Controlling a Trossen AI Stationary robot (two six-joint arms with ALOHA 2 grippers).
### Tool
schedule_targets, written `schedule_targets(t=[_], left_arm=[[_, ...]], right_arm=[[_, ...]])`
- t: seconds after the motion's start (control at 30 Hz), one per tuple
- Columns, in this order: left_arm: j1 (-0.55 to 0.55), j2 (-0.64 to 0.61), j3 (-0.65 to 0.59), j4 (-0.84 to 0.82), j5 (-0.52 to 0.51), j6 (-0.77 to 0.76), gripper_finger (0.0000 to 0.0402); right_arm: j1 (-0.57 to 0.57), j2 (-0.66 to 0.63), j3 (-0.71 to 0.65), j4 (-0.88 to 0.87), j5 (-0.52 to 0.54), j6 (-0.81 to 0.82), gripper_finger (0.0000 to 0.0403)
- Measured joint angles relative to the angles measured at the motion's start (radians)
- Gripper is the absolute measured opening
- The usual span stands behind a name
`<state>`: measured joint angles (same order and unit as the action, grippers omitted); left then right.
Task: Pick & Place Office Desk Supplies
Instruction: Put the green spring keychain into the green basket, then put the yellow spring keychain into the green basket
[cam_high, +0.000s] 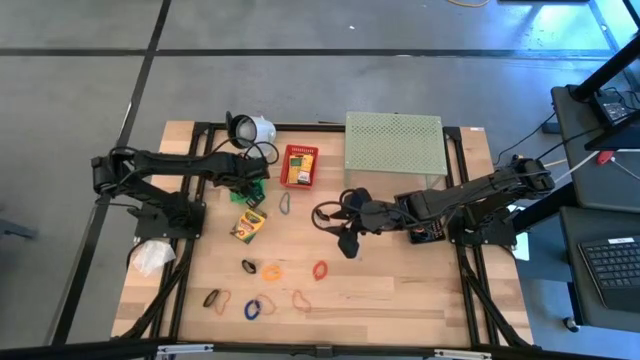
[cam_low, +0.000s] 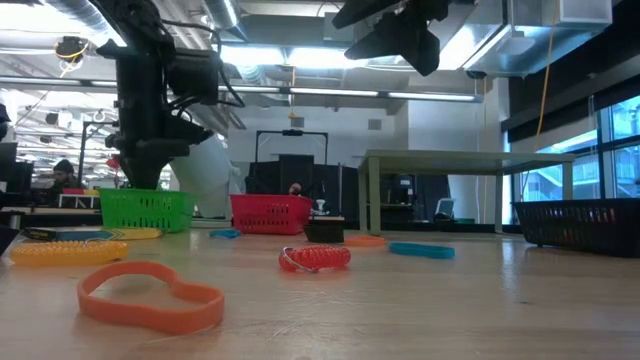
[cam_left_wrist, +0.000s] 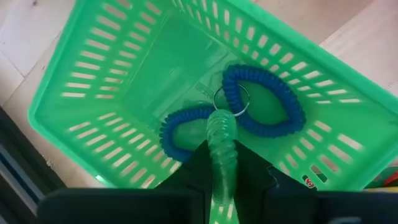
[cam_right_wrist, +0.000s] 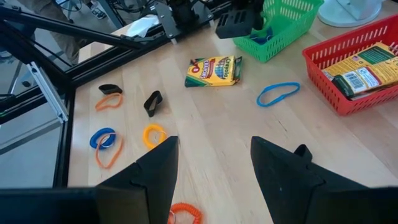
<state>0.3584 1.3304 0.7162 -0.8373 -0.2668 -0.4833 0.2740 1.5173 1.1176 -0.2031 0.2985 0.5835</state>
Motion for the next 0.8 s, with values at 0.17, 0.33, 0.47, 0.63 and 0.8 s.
schedule_targets(t=[0.17,0.33,0.47,0.63,0.8], left_arm=[[0.0,0.0,0.0,0.0,0.0,0.0,0.0089],[0.0,0.0,0.0,0.0,-0.001,0.005,0.0149],[0.0,0.0,0.028,-0.036,-0.021,0.044,0.0183],[0.0,-0.001,0.146,-0.15,-0.089,0.067,0.0198],[-0.008,-0.001,0.231,-0.167,0.03,0.124,0.0196]], right_arm=[[0.003,0.0,0.0,0.0,0.0,-0.001,0.0203],[0.003,0.0,0.0,0.0,0.0,-0.004,0.0203],[0.003,0.0,0.0,0.0,0.0,-0.005,0.0203],[0.003,0.0,0.0,0.0,0.0,-0.005,0.0204],[0.003,0.0,0.0,0.0,-0.001,-0.009,0.0204]])
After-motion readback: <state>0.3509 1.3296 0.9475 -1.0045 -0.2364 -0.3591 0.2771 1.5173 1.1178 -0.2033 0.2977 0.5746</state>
